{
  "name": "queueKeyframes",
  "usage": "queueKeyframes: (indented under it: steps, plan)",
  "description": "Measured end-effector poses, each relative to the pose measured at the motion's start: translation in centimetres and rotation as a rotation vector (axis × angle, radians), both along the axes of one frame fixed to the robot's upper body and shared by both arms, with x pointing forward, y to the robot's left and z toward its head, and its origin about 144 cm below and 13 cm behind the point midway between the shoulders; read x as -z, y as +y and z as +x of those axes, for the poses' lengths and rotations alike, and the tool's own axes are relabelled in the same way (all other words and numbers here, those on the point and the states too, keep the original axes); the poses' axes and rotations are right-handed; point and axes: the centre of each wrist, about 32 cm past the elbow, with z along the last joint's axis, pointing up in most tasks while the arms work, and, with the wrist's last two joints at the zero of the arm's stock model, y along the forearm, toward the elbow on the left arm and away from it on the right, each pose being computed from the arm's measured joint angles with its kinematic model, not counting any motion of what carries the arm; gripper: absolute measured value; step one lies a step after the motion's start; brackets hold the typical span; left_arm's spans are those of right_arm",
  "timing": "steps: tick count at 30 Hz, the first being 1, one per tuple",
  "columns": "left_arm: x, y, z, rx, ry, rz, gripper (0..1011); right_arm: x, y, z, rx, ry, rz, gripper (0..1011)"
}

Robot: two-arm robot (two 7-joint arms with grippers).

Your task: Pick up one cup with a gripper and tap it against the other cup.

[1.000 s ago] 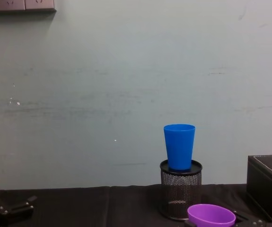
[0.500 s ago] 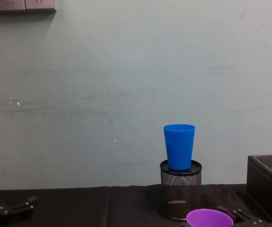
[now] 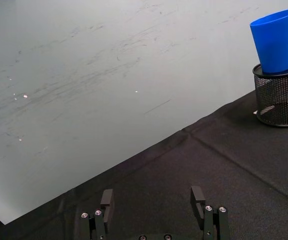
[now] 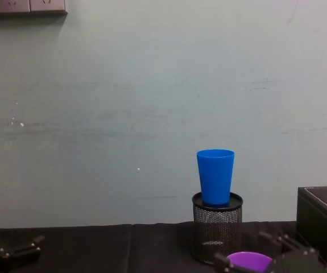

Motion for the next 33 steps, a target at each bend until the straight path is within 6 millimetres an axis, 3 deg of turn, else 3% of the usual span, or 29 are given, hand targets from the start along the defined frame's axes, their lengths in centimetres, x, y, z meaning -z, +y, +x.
queueKeyframes:
  steps: [8, 16, 25, 33]
  plan:
    - [0.0, 0.0, 0.0, 0.0, 0.0, 0.0, 1000, -2.1, -0.2, -0.5, 0.013, -0.063, 0.031, 1004]
    - [0.0, 0.0, 0.0, 0.0, 0.0, 0.0, 1000, -4.5, -1.4, -0.8, 0.15, -0.052, 0.049, 1004]
    - [0.0, 0.0, 0.0, 0.0, 0.0, 0.0, 1000, -4.3, -2.7, -0.9, 0.343, 0.036, 0.052, 1004]
    - [0.0, 0.0, 0.0, 0.0, 0.0, 0.0, 1000, -3.2, -2.7, -0.5, 0.403, 0.088, 0.029, 1004]
